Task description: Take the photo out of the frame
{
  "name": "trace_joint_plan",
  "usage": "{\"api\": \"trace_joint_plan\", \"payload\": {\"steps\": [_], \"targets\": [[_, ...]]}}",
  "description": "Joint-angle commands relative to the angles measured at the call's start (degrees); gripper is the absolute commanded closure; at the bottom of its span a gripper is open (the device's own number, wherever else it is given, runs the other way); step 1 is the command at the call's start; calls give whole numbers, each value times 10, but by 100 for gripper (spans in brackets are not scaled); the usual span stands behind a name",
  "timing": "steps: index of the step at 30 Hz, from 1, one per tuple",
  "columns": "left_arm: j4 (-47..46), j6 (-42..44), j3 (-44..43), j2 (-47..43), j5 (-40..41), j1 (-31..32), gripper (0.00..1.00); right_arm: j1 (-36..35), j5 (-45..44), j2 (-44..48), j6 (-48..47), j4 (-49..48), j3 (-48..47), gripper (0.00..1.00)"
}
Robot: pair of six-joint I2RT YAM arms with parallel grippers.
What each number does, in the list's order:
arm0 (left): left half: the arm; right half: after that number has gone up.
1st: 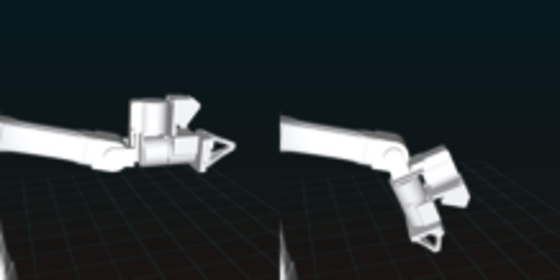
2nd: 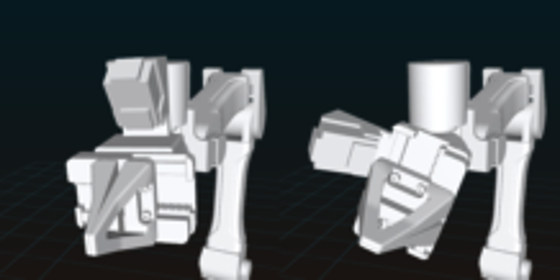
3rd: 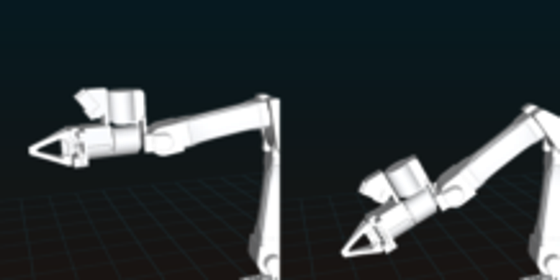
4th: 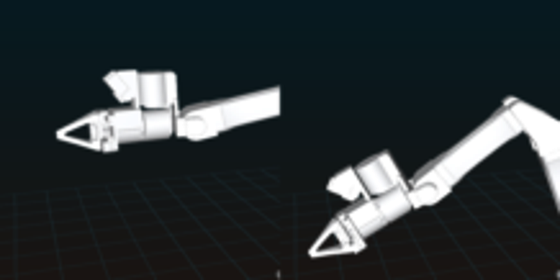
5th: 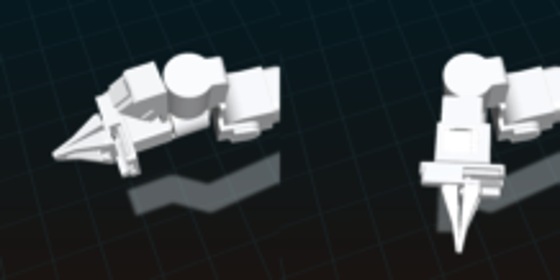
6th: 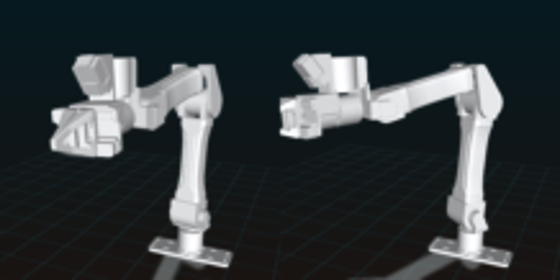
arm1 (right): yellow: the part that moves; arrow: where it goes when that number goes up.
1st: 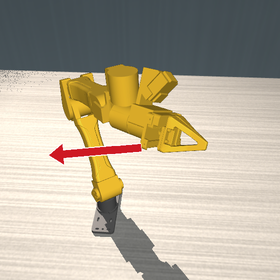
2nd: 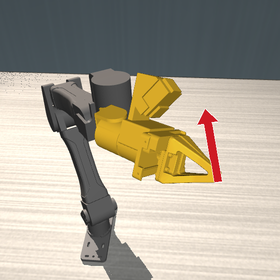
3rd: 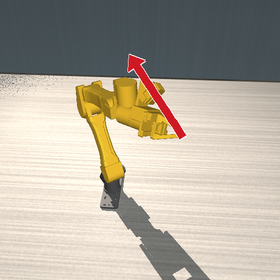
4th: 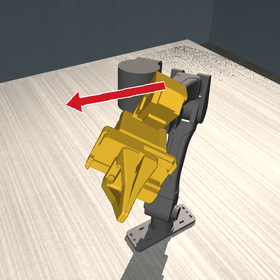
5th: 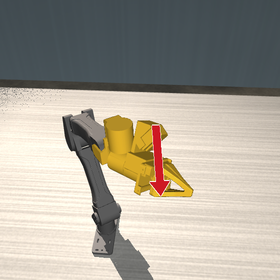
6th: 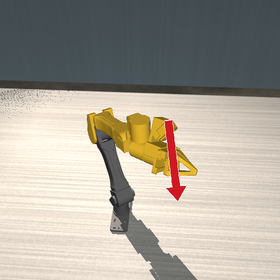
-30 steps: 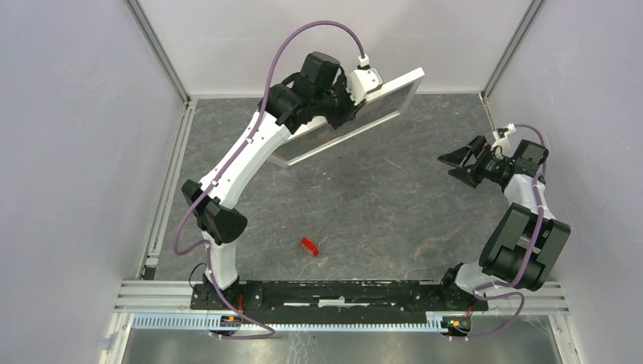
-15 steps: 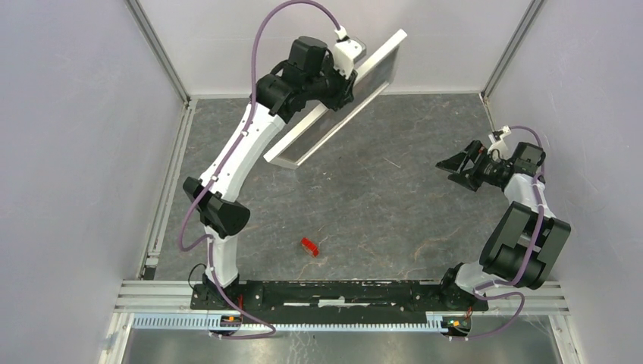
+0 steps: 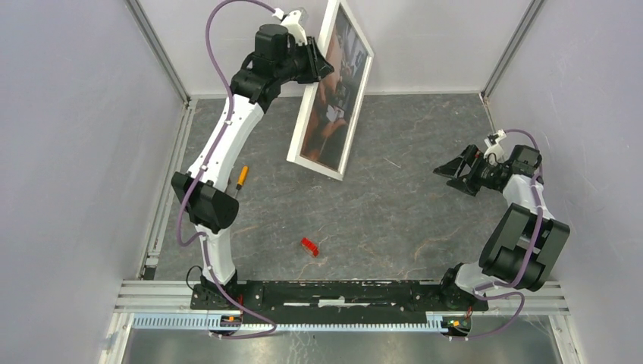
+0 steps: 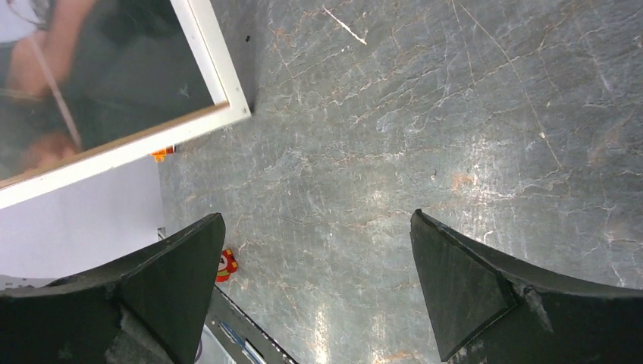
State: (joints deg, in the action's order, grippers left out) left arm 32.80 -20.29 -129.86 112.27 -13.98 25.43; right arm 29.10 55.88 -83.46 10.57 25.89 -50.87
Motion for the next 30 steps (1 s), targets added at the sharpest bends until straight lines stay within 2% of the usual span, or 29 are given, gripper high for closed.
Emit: {"api": "trace_joint_plan", "payload": {"steps": [1,9,18,23,27,30], "targets": [[-92,-179,57,-40,-69,-14,98,-8,-12,25,-14,11,8,2],[-151,-290,292,-87,-72,-64,98,-26,-27,25,-18,32,11,2],[-297,-321,524,-78,-82,-129,98,-39,-60,34,-68,71,57,2],[-405,-345,588,-19,-124,-129,98,-45,-78,32,-81,71,85,2],[-436,-356,604,18,-104,-124,97,-47,-91,26,-89,72,91,2],[-444,-355,607,32,-112,-121,87,-48,-103,22,-101,79,97,2]]}}
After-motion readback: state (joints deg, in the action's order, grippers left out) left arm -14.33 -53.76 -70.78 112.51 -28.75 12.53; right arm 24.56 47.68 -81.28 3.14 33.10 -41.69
